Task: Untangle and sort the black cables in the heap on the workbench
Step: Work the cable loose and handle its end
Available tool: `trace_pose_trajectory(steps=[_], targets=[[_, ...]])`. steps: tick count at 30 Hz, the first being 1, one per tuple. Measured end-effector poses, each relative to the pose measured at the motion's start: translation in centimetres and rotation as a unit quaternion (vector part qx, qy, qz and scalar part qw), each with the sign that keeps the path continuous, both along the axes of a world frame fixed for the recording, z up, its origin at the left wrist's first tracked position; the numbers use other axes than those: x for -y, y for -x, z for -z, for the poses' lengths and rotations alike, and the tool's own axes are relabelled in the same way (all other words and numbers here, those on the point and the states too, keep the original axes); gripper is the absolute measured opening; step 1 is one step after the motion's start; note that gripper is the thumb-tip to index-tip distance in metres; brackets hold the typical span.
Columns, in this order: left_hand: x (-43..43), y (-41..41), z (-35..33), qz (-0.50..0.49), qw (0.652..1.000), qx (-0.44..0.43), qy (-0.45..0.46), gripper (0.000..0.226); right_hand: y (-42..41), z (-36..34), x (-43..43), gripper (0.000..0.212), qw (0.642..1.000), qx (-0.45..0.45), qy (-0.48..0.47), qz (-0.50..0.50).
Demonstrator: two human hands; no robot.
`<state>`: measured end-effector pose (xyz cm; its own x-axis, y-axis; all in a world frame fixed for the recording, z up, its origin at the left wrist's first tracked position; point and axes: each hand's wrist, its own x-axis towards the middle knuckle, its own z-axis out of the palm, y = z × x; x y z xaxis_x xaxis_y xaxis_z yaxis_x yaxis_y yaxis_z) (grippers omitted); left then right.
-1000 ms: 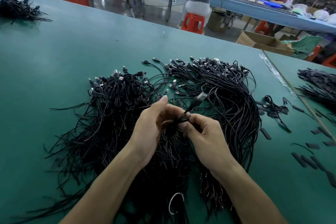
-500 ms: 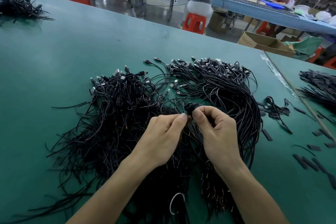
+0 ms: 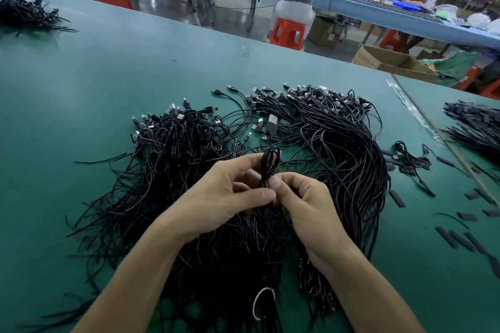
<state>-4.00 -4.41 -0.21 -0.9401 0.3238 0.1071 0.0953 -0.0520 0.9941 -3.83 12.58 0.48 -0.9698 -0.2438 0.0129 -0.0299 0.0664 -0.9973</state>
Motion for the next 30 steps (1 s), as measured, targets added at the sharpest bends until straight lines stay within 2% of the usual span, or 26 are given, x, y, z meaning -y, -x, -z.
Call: trace_pose_trajectory(steps=[5,8,10,11,13,14,17,20,23,26,28,30], targets=[[0.3,0.1,0.2,-0.066,0.987,-0.098,0.113,0.029,1.0,0.3,0.1,0.023,0.998,0.065,-0.016,-0.018],[1.4,0.5,0.3,-0.168,0.972,-0.071,0.147,0.03,2.6,0.4,-0.4,0.013,0.99,-0.002,-0.141,0.028],[2.5,1.0,0.4,-0.274,0.95,-0.046,0.139,0.036,4.0,0.7,-1.4,0.019,0.95,-0.066,-0.294,0.08],[3.2,1.1,0.5,-0.332,0.932,-0.044,0.137,0.037,4.7,0.9,-2.1,0.031,0.917,-0.079,-0.378,0.098],[4.3,1.3,1.0,-0.44,0.885,-0.056,0.14,0.034,5.9,1.3,-3.6,0.051,0.854,-0.062,-0.502,0.122],[4.8,1.4,1.3,-0.481,0.863,-0.065,0.141,0.031,6.5,1.6,-4.1,0.057,0.837,-0.037,-0.531,0.125],[5.7,1.9,2.3,-0.543,0.823,-0.086,0.145,0.023,7.3,2.3,-5.1,0.061,0.822,0.021,-0.554,0.13],[6.0,2.4,3.2,-0.536,0.819,-0.084,0.186,0.035,7.6,2.9,-5.3,0.052,0.79,-0.009,-0.594,0.152],[5.6,2.5,3.3,-0.505,0.824,-0.083,0.245,0.047,7.6,2.8,-5.2,0.042,0.795,-0.043,-0.577,0.181],[5.3,2.4,3.4,-0.475,0.828,-0.087,0.284,0.048,7.4,2.3,-5.3,0.03,0.793,-0.103,-0.561,0.216],[5.0,2.2,3.4,-0.464,0.834,-0.08,0.287,0.046,7.2,1.7,-5.3,0.026,0.813,-0.116,-0.526,0.22],[4.5,2.0,3.4,-0.471,0.831,-0.096,0.279,0.043,7.1,1.1,-5.4,0.025,0.816,-0.12,-0.52,0.224]])
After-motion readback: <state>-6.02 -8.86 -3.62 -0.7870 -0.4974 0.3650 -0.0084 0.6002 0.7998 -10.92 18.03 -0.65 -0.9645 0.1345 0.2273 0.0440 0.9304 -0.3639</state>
